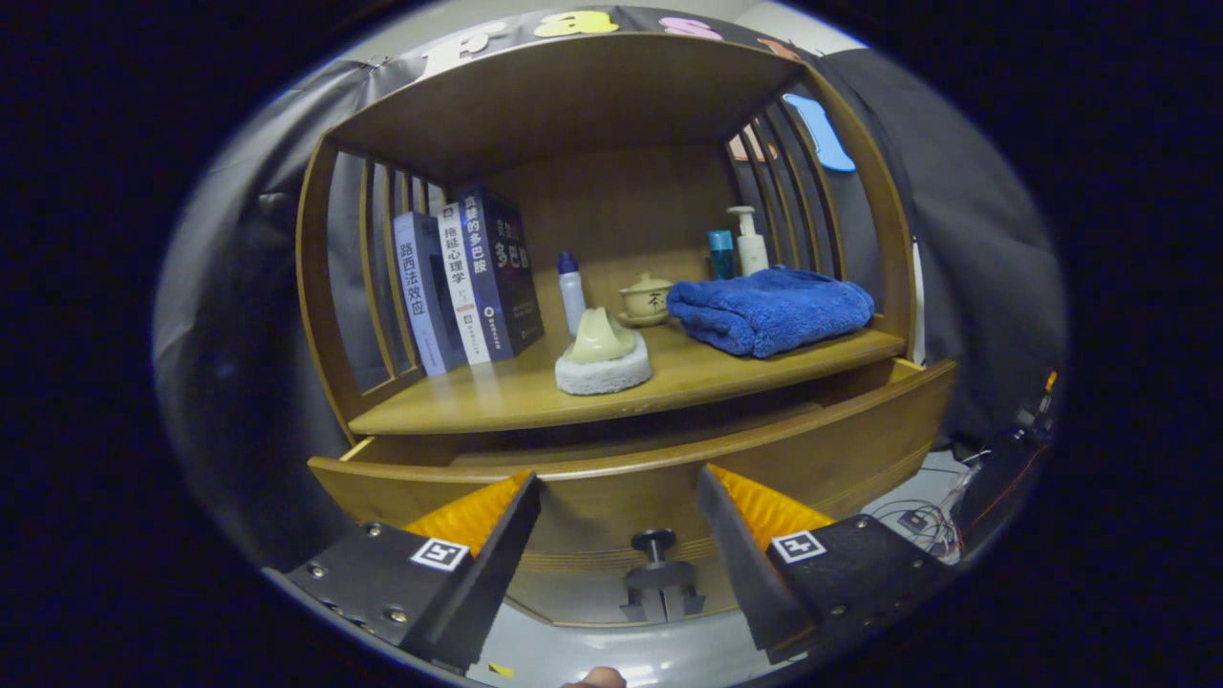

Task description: Pull open the drawer, take out the items inside it, and place them on the countertop above the cabinet.

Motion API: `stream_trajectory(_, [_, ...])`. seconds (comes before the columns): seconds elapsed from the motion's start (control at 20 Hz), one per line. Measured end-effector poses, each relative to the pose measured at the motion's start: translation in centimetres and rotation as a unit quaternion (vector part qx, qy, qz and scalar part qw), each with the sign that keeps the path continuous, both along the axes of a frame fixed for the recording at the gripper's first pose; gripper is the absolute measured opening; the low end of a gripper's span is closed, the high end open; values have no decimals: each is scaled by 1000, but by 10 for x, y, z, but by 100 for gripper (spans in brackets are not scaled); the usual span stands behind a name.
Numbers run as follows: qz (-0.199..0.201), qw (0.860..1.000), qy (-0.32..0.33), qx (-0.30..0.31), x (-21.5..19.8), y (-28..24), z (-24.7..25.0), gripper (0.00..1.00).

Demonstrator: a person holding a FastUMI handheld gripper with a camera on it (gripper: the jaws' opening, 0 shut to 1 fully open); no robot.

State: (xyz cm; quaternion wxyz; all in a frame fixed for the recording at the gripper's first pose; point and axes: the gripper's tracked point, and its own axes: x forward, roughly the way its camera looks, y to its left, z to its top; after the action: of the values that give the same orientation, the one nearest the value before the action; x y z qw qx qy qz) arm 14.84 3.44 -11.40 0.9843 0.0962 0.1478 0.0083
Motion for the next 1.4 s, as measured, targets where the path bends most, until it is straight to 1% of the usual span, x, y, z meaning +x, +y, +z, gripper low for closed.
stream_trajectory(0.7, [-1,1000,0,3,17,2,-1,99])
stream_trajectory(1.15, [-1,1000,9,8,41,4,-4,99])
stream_trajectory(1.4, [-2,1000,9,10,46,5,-3,99])
